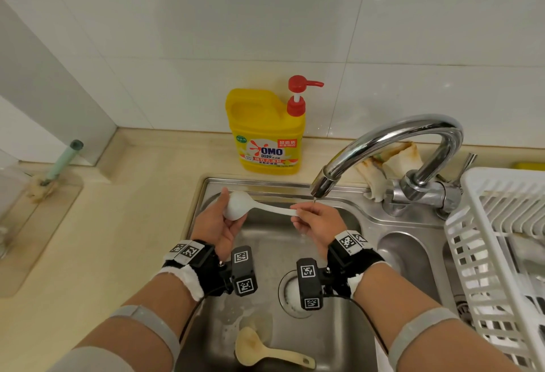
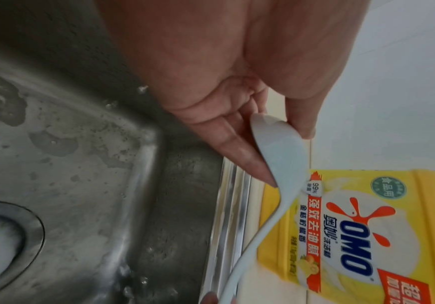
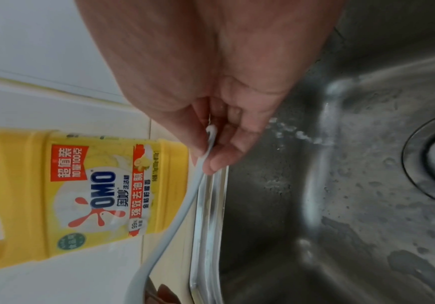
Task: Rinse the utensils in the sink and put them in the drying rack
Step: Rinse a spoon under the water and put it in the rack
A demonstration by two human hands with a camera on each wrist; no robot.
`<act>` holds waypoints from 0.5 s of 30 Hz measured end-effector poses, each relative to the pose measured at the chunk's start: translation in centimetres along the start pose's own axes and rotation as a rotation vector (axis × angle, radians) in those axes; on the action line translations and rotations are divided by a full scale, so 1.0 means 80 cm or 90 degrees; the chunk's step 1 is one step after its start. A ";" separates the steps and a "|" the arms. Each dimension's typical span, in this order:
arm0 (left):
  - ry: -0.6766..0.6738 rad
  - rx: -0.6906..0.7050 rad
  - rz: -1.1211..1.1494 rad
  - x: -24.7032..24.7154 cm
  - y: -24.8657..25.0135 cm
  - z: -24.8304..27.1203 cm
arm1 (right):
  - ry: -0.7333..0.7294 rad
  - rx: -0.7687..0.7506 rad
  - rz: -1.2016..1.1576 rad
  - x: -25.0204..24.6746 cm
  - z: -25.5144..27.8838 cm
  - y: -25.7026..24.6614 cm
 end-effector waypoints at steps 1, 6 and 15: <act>-0.004 -0.002 -0.003 0.001 -0.003 -0.001 | -0.001 -0.003 -0.006 -0.002 0.001 0.000; -0.028 -0.030 -0.017 0.007 -0.021 -0.006 | 0.059 0.001 -0.022 -0.026 0.004 0.002; -0.111 -0.063 -0.092 0.029 -0.060 -0.003 | 0.107 -0.014 -0.165 -0.068 0.026 -0.008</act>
Point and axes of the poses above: each hand's wrist, its own z-axis away from the middle knuckle, its own x-axis out of the palm, y = z × x, the point moved 8 cm from there along -z, towards the middle knuckle, and after that the axes turned 9 degrees about z, right-handed, at the moved point
